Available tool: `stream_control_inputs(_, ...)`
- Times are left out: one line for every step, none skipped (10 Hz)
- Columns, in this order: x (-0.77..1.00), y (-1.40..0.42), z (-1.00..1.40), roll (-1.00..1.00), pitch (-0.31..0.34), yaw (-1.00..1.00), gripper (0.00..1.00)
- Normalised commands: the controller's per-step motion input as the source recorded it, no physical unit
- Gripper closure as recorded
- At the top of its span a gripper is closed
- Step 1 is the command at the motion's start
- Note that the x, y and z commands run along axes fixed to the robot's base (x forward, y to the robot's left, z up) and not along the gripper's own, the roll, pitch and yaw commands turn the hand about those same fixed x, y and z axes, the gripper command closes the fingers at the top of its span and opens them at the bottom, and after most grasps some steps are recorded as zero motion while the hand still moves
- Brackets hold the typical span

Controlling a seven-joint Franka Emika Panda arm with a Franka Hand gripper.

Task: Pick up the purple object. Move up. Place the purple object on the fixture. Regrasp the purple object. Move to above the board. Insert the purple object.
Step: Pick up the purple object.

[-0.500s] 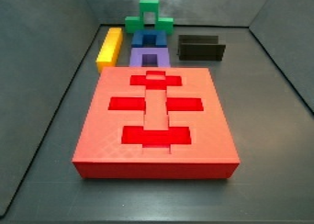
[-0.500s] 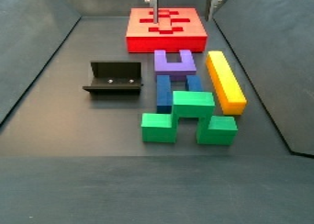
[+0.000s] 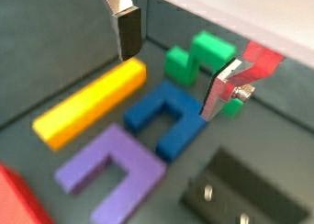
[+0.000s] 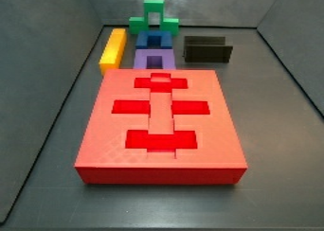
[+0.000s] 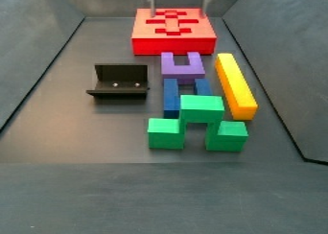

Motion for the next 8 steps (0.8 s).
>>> stream_control_inputs(0.39, -0.88, -0.43, 0.12, -0.119, -0.17, 0.0)
stream_control_inputs(0.26, -0.94, -0.53, 0.13, -0.067, -0.19, 0.0)
stream_control_inputs(0.0, -1.0, -0.73, 0.15, 0.0, -0.12, 0.0)
stream_control_inputs(-0.1, -0.7, -0.81, 0.08, 0.0, -0.07, 0.0)
stream_control_inputs(-0.18, -0.39, -0.99, 0.07, 0.0, 0.0, 0.0)
stream_control_inputs(-0.21, -0.16, -1.0, 0.04, 0.0, 0.05, 0.0)
stream_control_inputs(-0.03, -0.03, -0.87, 0.0, 0.034, 0.28, 0.0)
stream_control_inputs(0.0, 0.0, -0.77, 0.0, 0.037, 0.35, 0.0)
